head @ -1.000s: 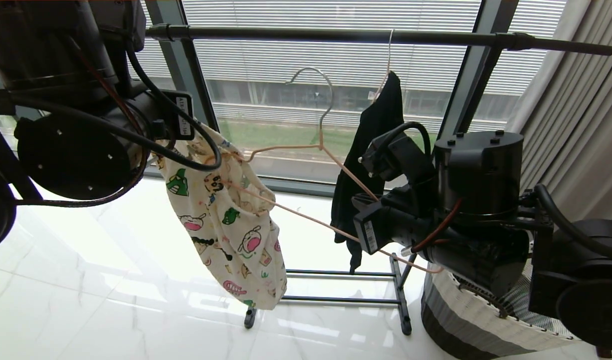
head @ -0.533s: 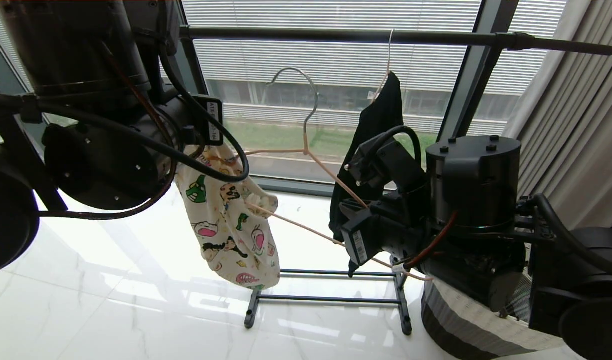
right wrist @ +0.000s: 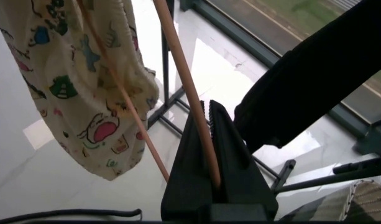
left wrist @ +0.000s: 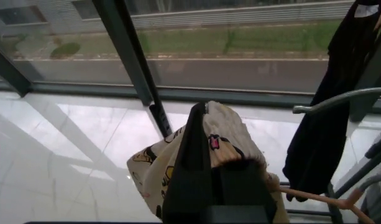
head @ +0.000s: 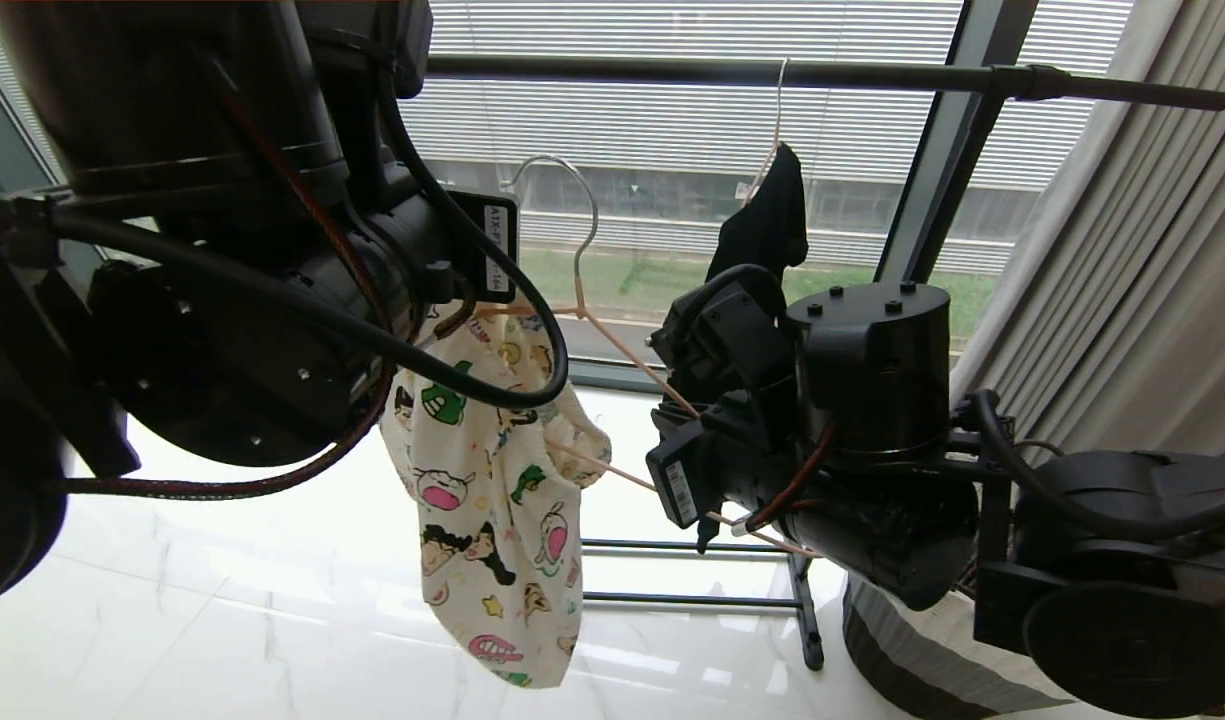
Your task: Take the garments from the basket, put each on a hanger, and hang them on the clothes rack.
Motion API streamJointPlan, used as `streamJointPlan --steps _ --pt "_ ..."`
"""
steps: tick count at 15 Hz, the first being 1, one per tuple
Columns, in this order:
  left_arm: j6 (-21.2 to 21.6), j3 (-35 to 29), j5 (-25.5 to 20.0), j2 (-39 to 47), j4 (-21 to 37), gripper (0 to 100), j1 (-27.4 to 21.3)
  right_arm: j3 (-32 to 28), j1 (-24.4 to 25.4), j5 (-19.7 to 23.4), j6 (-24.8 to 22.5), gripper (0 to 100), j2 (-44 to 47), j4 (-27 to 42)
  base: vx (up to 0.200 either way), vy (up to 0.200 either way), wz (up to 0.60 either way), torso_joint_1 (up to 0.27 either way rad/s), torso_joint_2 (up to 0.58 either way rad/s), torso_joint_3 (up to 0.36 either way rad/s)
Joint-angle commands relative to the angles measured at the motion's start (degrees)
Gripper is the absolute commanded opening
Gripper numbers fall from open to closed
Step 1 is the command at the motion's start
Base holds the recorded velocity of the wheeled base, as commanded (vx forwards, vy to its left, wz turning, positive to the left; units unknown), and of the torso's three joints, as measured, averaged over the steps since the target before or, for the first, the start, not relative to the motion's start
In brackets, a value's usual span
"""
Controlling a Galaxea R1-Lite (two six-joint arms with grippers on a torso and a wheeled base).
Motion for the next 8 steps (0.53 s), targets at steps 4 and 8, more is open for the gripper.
streamJointPlan --steps 4,8 --pt "0.09 0.13 0.01 -0.8 0.06 0 -2.82 -1.72 -1.8 -0.17 0.07 0 1.95 -0.12 0.0 0.0 0.0 0.0 0.0 0.0" --pt "0.09 0.04 0.01 -1.42 0.06 0 -3.17 -1.72 -3.03 -1.75 -0.02 0 1.77 -1.97 0.0 0.0 0.0 0.0 0.0 0.0"
